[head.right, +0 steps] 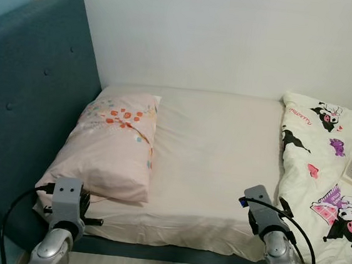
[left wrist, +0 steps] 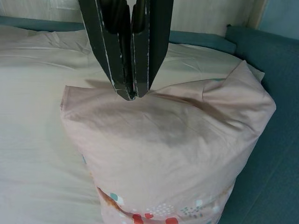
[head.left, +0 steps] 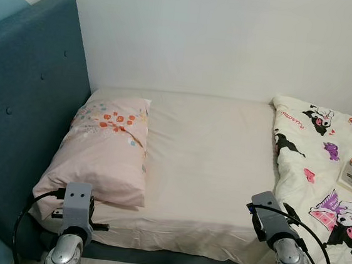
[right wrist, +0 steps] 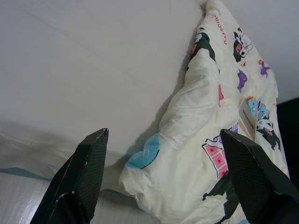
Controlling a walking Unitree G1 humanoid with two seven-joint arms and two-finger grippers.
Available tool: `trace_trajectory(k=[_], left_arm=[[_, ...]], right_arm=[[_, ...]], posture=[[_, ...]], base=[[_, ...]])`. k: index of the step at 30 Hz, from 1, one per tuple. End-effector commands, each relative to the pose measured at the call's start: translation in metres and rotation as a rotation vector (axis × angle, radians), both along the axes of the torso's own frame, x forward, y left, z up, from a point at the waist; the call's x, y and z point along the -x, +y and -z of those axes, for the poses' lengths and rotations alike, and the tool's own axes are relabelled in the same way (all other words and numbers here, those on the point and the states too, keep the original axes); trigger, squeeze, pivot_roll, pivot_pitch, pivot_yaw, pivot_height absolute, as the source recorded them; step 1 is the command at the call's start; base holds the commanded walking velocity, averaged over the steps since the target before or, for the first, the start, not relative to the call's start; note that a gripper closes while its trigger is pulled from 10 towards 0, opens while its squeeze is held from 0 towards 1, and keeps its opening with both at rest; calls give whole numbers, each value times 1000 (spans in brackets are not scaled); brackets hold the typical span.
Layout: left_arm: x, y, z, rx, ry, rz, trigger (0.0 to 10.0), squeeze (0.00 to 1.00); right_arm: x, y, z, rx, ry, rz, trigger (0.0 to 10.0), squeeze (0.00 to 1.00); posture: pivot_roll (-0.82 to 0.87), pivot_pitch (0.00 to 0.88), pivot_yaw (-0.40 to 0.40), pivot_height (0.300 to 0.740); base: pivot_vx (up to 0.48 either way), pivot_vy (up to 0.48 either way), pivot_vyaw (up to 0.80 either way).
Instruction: Clean up the room
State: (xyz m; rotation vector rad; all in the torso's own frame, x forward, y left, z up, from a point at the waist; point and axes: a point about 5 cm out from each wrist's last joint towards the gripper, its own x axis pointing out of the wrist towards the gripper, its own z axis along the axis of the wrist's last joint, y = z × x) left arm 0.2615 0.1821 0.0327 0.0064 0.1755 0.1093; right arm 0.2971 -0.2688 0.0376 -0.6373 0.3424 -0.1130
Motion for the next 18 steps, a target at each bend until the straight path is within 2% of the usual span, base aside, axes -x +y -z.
trace_trajectory(k=[1,18], left_arm=[[4,-1,5,-4,27,1,10000,0],[7,-2,6,0,30,1,10000,0]], right_arm=[[2,-2,3,0,25,10,10000,0],[1,-2,3,-1,25,10,10000,0]], posture=[[-2,116,-11,740],[-3,120,-12,740]], base=[[0,0,0],[0,0,0]])
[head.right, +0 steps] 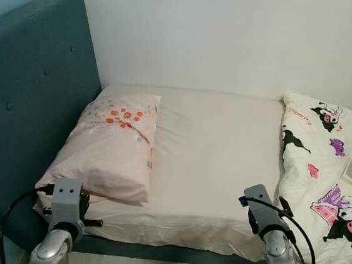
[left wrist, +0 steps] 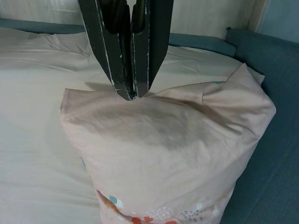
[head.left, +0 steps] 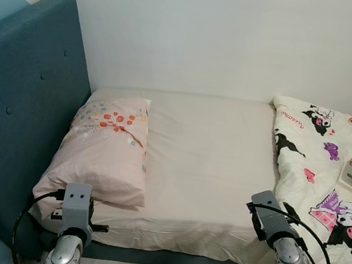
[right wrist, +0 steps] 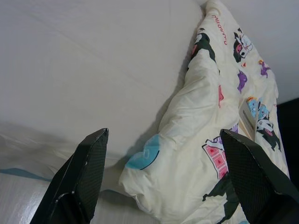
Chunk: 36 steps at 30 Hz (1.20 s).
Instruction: Clean up the room
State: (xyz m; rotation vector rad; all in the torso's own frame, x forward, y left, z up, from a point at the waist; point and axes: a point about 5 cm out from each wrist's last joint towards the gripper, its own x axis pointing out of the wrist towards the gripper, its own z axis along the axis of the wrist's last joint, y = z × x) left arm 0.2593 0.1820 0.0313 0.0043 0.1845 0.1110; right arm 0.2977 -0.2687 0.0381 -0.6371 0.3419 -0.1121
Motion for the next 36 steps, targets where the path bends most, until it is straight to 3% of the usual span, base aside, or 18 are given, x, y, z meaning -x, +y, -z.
trace_trajectory(k=[1,36], left_arm=[[4,-2,4,-2,21,3,10000,0],[6,-4,5,-1,25,10,10000,0]], right_arm=[[2,-2,3,0,25,11,10000,0],[3,-4,3,0,27,13,10000,0]], posture=[[-4,122,-15,740],[-7,108,-20,740]], base=[[0,0,0],[0,0,0]])
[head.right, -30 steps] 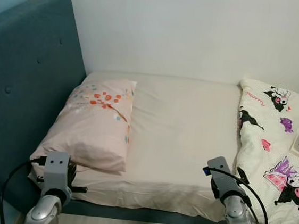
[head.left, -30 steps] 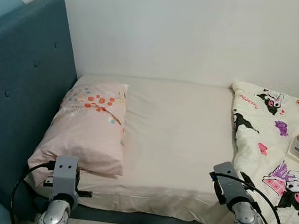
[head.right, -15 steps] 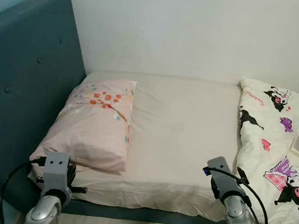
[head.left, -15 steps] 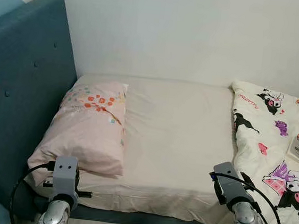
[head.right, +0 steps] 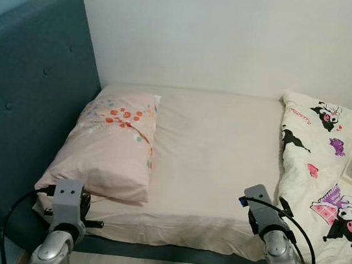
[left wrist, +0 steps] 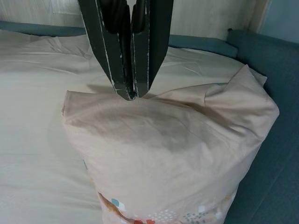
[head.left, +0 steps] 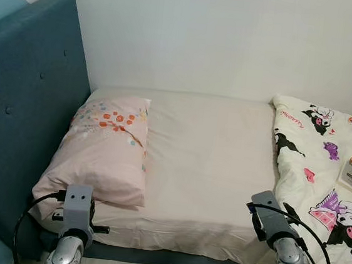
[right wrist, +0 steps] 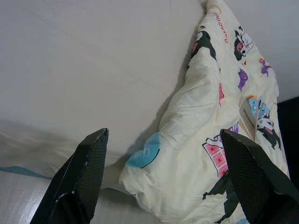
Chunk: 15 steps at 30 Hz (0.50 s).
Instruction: Clean up the room
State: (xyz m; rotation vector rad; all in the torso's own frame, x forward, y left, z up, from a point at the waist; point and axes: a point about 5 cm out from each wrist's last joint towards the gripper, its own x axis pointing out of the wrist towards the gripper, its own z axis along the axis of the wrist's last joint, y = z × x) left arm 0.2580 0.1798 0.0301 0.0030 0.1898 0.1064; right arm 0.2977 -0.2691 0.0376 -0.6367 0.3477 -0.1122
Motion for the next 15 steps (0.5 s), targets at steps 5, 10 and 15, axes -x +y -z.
trace_trajectory(k=[5,10,15], left_arm=[[5,-3,5,-1,21,9,10000,0],[4,-3,5,-1,21,10,10000,0],[4,-3,5,-2,21,13,10000,0]], right_arm=[[3,-4,3,1,23,11,10000,0],[4,-4,4,1,24,12,10000,0],[4,-5,4,1,24,12,10000,0]], posture=[[-9,102,-20,740],[-10,100,-20,740],[-9,100,-19,740]], base=[[0,0,0],[0,0,0],[0,0,0]])
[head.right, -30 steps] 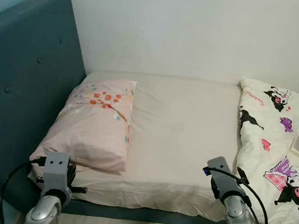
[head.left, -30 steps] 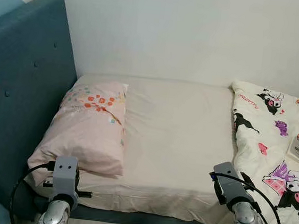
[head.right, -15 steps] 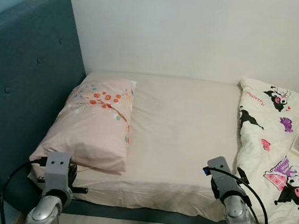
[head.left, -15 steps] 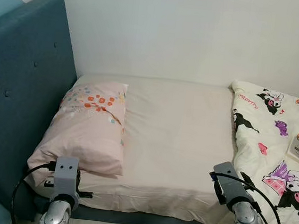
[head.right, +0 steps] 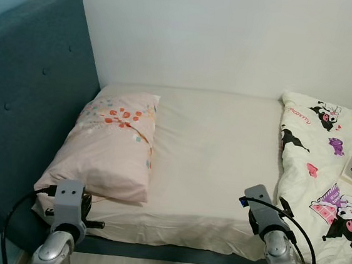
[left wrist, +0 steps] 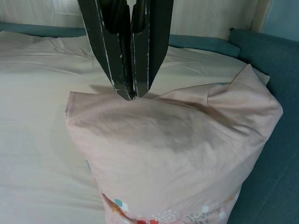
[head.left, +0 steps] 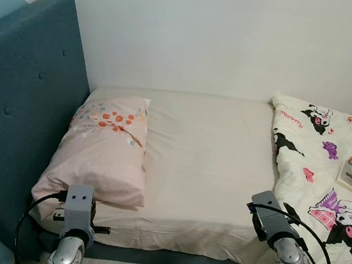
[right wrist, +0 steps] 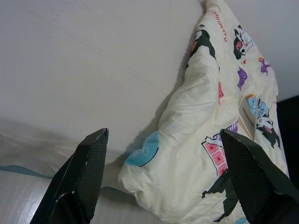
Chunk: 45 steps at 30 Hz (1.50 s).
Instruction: Clean up the room
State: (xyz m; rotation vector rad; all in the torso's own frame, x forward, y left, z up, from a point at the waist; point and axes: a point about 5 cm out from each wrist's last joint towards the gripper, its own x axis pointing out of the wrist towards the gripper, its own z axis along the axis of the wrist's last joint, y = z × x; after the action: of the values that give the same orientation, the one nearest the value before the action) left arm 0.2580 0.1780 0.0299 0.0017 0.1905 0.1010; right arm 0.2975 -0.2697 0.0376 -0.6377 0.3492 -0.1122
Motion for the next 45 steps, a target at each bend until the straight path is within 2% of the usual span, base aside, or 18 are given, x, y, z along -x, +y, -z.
trace_trajectory(k=[1,45], left_arm=[[5,-1,5,-4,20,8,10000,0],[6,-1,5,-2,26,2,10000,0]], right_arm=[[4,-4,4,0,23,12,10000,0],[6,-7,3,0,19,11,10000,0]], posture=[[-9,100,-19,740],[-12,121,-20,740]], base=[[0,0,0],[0,0,0]])
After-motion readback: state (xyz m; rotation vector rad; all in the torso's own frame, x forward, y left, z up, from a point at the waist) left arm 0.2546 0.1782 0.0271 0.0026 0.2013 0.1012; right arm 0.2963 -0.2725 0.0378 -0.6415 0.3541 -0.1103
